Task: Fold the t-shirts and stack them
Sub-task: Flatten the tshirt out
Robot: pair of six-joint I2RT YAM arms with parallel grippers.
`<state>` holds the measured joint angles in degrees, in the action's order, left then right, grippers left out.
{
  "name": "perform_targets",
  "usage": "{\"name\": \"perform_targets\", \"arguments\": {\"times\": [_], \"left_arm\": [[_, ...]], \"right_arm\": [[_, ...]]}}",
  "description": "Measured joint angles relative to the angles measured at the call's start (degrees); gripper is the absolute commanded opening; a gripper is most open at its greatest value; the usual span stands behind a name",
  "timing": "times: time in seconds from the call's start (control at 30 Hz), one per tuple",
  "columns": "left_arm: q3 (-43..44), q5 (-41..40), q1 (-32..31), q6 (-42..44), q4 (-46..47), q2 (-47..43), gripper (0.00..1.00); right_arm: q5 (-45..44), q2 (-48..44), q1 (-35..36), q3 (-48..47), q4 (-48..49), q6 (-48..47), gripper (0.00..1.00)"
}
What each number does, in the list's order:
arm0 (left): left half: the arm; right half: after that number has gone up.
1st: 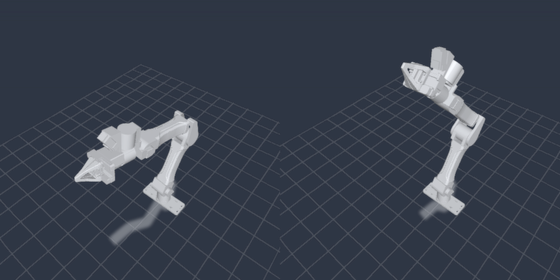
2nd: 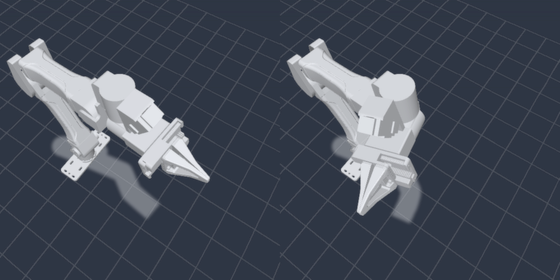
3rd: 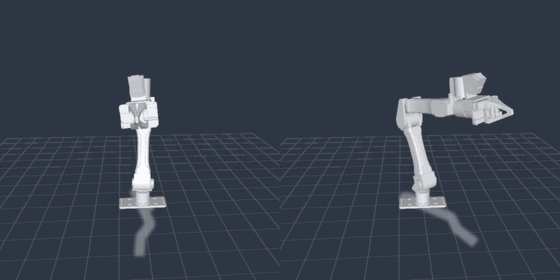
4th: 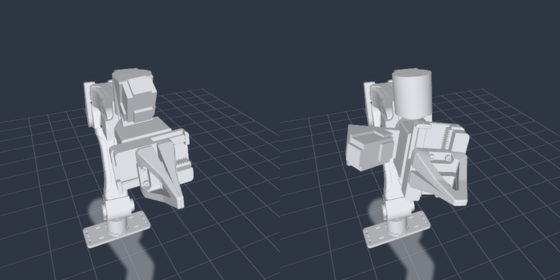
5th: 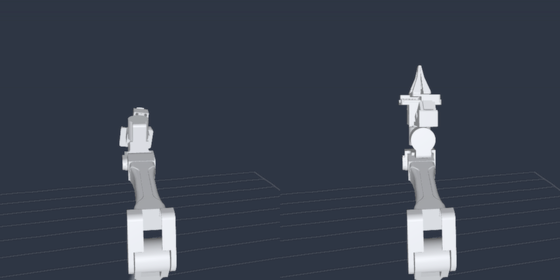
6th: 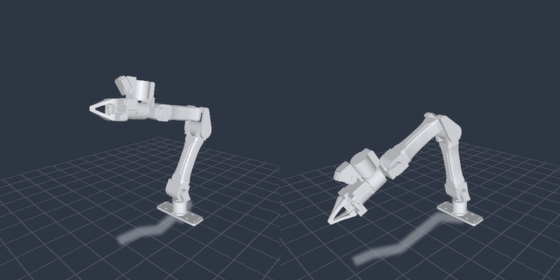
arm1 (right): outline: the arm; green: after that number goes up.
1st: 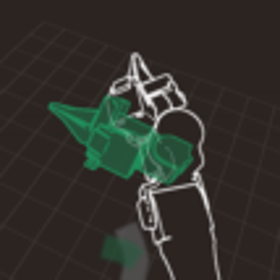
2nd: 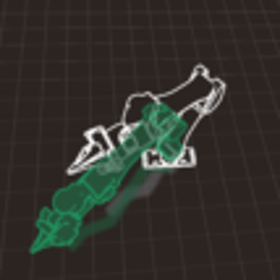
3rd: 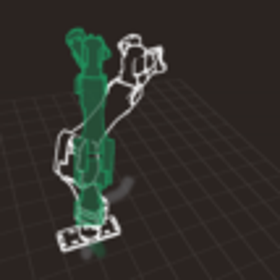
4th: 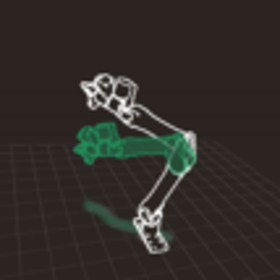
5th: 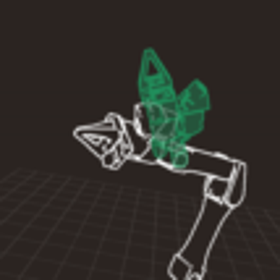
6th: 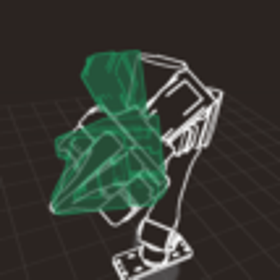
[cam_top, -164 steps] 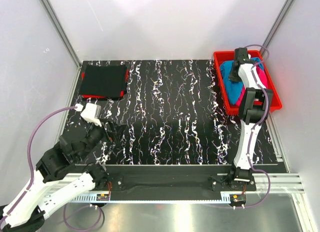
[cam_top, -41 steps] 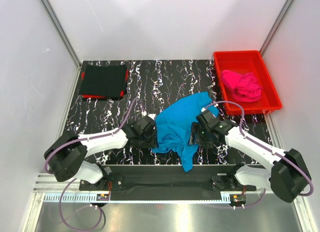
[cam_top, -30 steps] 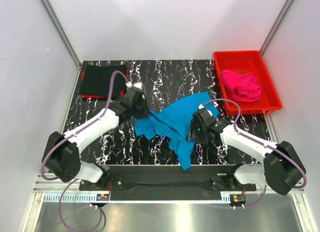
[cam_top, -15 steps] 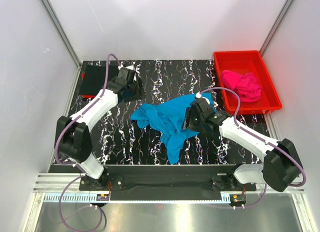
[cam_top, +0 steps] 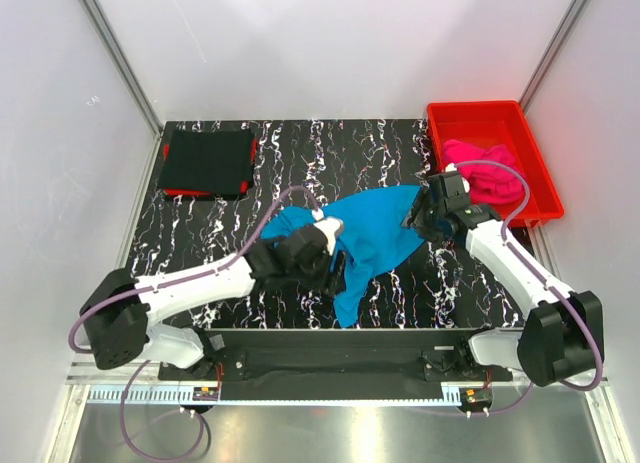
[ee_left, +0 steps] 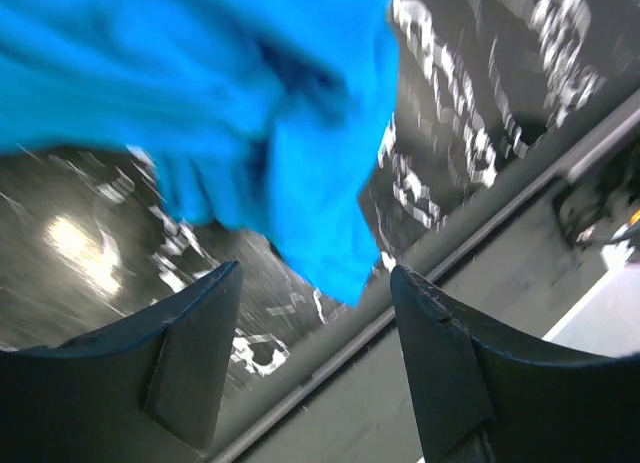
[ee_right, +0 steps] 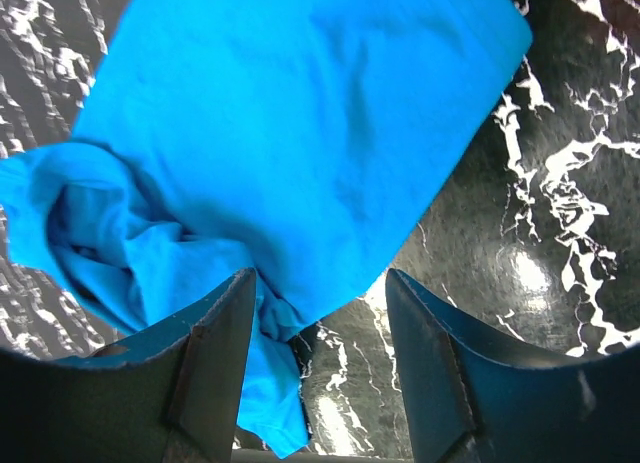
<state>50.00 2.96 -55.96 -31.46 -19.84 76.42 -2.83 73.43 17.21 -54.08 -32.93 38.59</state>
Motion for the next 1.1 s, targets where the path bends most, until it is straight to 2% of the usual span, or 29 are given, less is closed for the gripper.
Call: {"name": "perform_targets", "arguments": {"times": [0.23, 0.43, 0.5, 0.63, 0.93, 1.1], "left_arm": [[-0.4, -9.3, -11.1, -1.1, 1.2, 1.5, 0.59], [3.9, -19.0, -22.0, 4.8, 0.0, 10.8, 0.54], [5.0, -20.9, -24.5, 6.5, -0.5, 13.7, 0.49], [6.4, -22.6, -26.8, 7.7, -1.5, 17.3, 0.46], [8.1, -25.6, -27.1, 6.9, -4.9, 20.5, 0.38], [8.1, -25.6, -27.1, 6.4, -5.4, 21.0, 0.39]], "right_arm": [[2.0, -2.9, -4.7, 0.3, 0.0, -0.7, 0.62], [5.7, -5.0, -8.8, 3.0, 0.0, -0.7, 0.62], [6.8, -5.4, -9.5, 3.1, 0.0, -0.8, 0.62], [8.1, -6.5, -10.2, 3.1, 0.0, -0.9, 0.62], [10.0, -8.2, -10.6, 3.8, 0.1, -1.0, 0.62], [10.1, -8.5, -10.6, 4.2, 0.1, -0.9, 0.63]]}}
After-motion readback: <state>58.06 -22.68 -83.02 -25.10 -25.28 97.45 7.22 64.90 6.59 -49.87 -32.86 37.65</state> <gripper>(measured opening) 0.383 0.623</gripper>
